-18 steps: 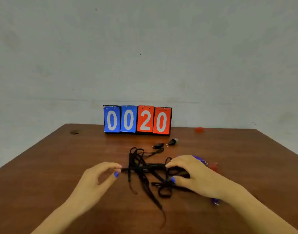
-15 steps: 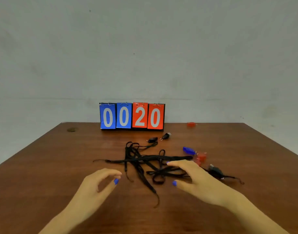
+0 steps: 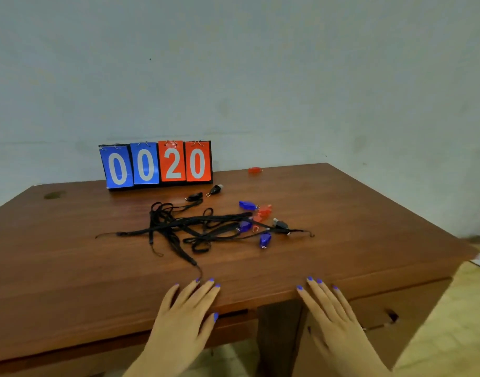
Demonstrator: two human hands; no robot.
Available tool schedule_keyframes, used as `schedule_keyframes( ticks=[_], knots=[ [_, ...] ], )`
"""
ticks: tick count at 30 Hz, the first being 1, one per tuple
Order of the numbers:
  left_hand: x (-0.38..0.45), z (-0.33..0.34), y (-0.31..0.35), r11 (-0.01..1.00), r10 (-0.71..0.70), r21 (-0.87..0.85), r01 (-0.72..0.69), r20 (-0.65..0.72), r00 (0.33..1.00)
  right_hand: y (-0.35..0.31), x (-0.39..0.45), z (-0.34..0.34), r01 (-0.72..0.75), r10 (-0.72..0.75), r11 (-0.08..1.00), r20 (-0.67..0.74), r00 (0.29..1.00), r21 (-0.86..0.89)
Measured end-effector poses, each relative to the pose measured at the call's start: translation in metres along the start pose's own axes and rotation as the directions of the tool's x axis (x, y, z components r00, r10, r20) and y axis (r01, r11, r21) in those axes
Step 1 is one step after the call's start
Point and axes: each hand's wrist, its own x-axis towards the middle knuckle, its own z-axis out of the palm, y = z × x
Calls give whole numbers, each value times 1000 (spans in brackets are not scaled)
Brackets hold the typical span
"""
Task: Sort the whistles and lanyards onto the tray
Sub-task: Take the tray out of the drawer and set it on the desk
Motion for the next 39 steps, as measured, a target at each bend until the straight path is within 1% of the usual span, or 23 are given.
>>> schedule_keyframes(
  ticks=[1,2,3,4,5,6,7,8,9,10,12,13,15,19,22,27,31,36,38,39],
  knots=[
    [-2,7,2,997,-24,75,23,1,1000,8,-9,10,-66,69,996,-57,996,57],
    [-4,15,2,989,-48,137,46,10,999,16,-17,20,-166,176,979,-84,981,115],
    [-6,20,2,982,-55,182,56,-9,998,25,-24,29,-296,314,938,-79,946,180],
    [-8,22,2,977,-25,208,36,-56,998,36,-29,37,-444,464,870,-54,884,216],
    [-8,26,3,976,-2,216,23,-96,995,45,-32,43,-584,594,774,40,804,244],
    [-7,28,5,974,3,227,23,-115,993,51,-33,46,-705,690,670,155,707,233],
    [-5,32,7,972,-16,230,41,-109,994,59,-33,52,-796,749,581,273,604,167],
    [-5,33,9,970,-44,231,72,-121,992,66,-34,59,-843,762,529,383,522,96],
    [-4,35,10,967,-53,239,88,-152,987,72,-34,66,-859,745,507,466,477,68],
    [-4,36,10,961,-57,257,103,-181,982,77,-35,74,-864,720,498,519,461,77],
    [-4,39,9,952,-41,288,104,-216,976,84,-36,85,-862,689,500,563,456,85],
    [-4,41,7,946,-17,311,95,-243,970,86,-36,89,-859,695,507,556,456,72],
    [-5,43,6,934,-4,342,100,-272,962,92,-33,91,-856,719,514,518,464,53],
    [-5,46,5,927,-8,356,122,-304,953,88,-35,90,-834,739,550,444,508,39],
    [-4,48,5,925,-9,357,133,-330,944,81,-49,94,-792,738,608,409,537,-56],
    [-4,48,9,937,-21,319,141,-353,935,71,-93,93,-806,763,592,308,569,23],
    [-8,43,16,963,-79,215,164,-359,930,66,-138,83,-834,787,536,279,550,132],
    [-8,36,26,968,-155,150,199,-262,952,40,-183,80,-885,884,413,140,446,213],
    [-6,30,31,979,-182,40,199,-261,948,29,-197,78,-901,907,373,119,405,221],
    [-4,26,35,983,-181,-52,174,-278,943,25,-203,76,-910,917,350,116,381,221]
  ],
)
